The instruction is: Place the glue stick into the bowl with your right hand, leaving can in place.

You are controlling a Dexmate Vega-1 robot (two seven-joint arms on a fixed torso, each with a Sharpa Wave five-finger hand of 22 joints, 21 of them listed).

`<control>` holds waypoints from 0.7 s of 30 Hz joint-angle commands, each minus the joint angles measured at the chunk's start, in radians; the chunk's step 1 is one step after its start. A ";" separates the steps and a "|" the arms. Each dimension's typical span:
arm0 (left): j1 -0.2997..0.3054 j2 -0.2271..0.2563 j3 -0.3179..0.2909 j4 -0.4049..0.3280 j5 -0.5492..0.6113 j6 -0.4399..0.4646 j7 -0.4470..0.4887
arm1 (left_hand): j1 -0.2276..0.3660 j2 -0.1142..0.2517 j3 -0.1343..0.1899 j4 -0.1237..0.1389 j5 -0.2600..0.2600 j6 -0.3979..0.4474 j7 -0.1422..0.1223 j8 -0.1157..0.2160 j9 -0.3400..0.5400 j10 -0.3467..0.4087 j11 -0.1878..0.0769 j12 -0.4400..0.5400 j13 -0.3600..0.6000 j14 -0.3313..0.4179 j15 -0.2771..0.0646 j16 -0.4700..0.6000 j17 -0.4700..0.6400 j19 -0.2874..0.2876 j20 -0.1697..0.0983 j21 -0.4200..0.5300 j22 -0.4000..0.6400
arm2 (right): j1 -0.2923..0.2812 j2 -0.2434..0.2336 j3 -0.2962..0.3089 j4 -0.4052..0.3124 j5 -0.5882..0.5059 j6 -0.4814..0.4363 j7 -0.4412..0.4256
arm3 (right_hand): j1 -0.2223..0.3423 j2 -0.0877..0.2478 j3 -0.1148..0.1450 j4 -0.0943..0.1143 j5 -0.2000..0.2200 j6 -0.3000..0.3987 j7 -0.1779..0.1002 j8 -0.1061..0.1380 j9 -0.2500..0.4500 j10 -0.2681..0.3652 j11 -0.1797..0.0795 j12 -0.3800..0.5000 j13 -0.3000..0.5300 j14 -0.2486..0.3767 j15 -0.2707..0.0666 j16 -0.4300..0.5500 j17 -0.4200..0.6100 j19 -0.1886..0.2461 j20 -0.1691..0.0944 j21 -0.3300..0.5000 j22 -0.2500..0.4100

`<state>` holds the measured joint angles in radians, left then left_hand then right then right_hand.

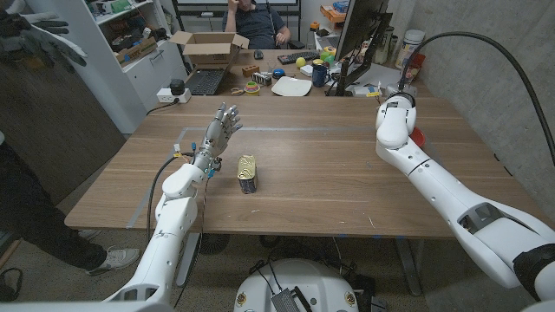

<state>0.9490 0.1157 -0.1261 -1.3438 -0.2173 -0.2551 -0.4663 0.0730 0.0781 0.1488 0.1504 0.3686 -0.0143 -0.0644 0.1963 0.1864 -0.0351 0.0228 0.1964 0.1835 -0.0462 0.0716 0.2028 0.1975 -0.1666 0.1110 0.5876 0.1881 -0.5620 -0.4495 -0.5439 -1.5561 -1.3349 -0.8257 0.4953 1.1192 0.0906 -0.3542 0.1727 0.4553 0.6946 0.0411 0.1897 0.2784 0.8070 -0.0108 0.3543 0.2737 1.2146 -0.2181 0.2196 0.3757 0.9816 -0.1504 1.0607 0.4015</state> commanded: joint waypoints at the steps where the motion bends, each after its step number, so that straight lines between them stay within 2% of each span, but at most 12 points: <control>1: -0.001 0.000 -0.003 0.001 -0.004 -0.003 -0.004 | -0.001 0.008 -0.008 0.002 0.004 0.000 0.001 0.003 0.001 -0.003 0.001 0.004 0.005 -0.002 0.006 -0.003 0.004 -0.002 0.006 -0.004 0.003 | -0.028 0.025 0.034 -0.038 -0.039 0.036 -0.047 | -0.006 -0.007 -0.003 0.005 0.007 -0.005 0.002 0.004 0.001 -0.001 0.006 -0.006 0.001 0.009 -0.001 0.010 0.002 0.008 -0.071 -0.006 0.002; 15: 0.021 0.001 0.001 -0.032 -0.005 0.001 0.003 | -0.002 0.007 -0.013 0.003 0.005 0.000 0.002 0.003 0.001 -0.006 0.004 0.003 0.005 -0.002 0.007 -0.003 0.004 -0.002 0.007 -0.007 0.003 | -0.082 0.040 0.083 -0.101 -0.061 0.073 -0.112 | -0.027 -0.011 -0.003 0.005 0.009 -0.022 0.000 0.001 -0.008 -0.016 0.003 -0.015 -0.001 -0.006 -0.003 0.003 -0.004 0.003 -0.072 -0.032 -0.008; 21: 0.033 0.005 0.004 -0.051 -0.007 0.008 0.004 | -0.002 0.007 -0.015 0.003 0.005 0.000 0.002 0.003 0.001 -0.006 0.004 0.004 0.005 -0.002 0.007 -0.003 0.004 -0.002 0.007 -0.008 0.003 | -0.119 0.051 0.109 -0.136 -0.065 0.089 -0.178 | -0.030 -0.013 -0.002 0.003 0.010 -0.028 0.000 0.000 -0.011 -0.022 0.006 -0.017 -0.001 -0.007 -0.003 0.003 -0.004 0.002 -0.072 -0.039 -0.010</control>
<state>0.9634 0.1167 -0.1271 -1.3665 -0.2204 -0.2577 -0.4665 0.0730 0.0781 0.1429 0.1501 0.3686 -0.0143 -0.0644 0.1963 0.1864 -0.0350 0.0227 0.1964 0.1835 -0.0460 0.0715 0.2028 0.1975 -0.1666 0.1110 0.5803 0.1881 -0.6246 -0.4156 -0.4786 -1.6325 -1.3845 -0.7640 0.3958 1.0975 0.0762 -0.3542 0.1727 0.4553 0.6676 0.0393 0.1897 0.2671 0.7890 -0.0071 0.3367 0.2691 1.2091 -0.2235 0.2274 0.3709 0.9815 -0.1503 1.0240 0.3893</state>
